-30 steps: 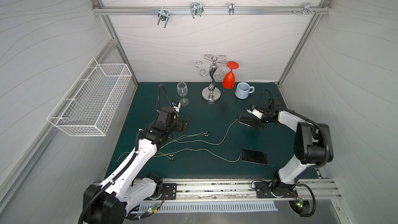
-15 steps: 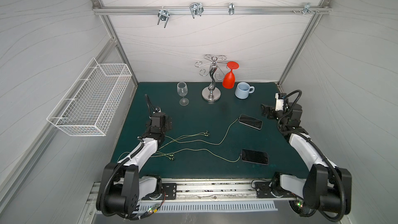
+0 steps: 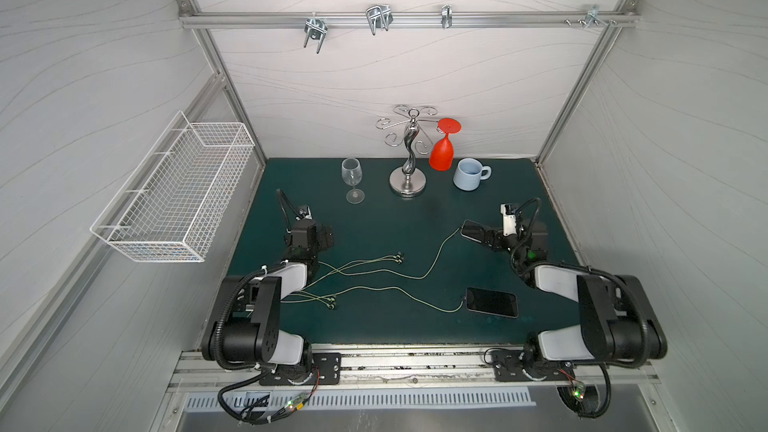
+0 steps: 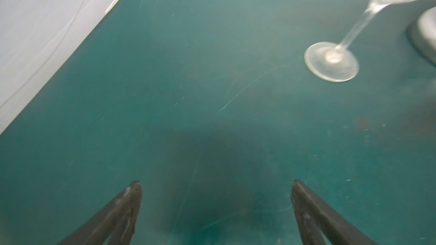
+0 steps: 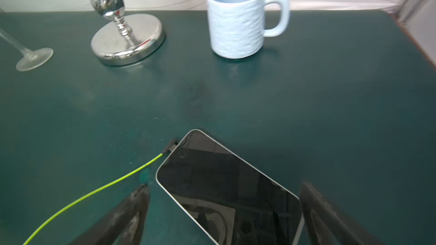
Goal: Plug wired earphones into phones
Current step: Reset both arms
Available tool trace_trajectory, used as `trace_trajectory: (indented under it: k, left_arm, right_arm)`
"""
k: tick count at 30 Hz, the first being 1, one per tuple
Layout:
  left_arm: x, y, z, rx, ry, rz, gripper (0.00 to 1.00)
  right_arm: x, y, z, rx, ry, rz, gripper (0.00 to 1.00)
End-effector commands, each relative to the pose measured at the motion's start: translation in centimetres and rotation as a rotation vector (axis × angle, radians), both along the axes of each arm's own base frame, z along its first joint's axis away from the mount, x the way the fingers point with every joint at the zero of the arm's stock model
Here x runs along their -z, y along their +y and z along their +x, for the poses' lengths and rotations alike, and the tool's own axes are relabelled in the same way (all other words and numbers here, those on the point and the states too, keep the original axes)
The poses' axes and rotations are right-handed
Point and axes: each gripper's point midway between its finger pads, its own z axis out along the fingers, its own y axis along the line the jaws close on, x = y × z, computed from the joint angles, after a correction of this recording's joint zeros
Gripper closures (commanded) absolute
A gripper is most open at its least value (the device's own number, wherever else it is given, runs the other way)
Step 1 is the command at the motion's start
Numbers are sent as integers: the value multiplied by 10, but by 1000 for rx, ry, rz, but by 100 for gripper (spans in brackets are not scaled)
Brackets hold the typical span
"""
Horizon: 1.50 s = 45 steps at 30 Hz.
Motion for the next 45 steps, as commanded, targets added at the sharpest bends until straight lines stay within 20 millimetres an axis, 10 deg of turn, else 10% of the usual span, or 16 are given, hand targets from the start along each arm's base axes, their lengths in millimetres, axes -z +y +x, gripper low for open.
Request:
trace_trajectory:
  k: [1, 8, 45]
  left_arm:
    - [-27, 1, 17, 34, -179, 4, 1]
    - [-13, 2, 21, 36, -172, 1, 1]
    - [-14, 6, 20, 13, -171, 11, 1]
  right_arm:
    - [-8, -5, 13, 30, -89, -16, 1]
    - [5, -27, 23, 174, -42, -23, 1]
    - [4, -21, 23, 147, -46, -38, 1]
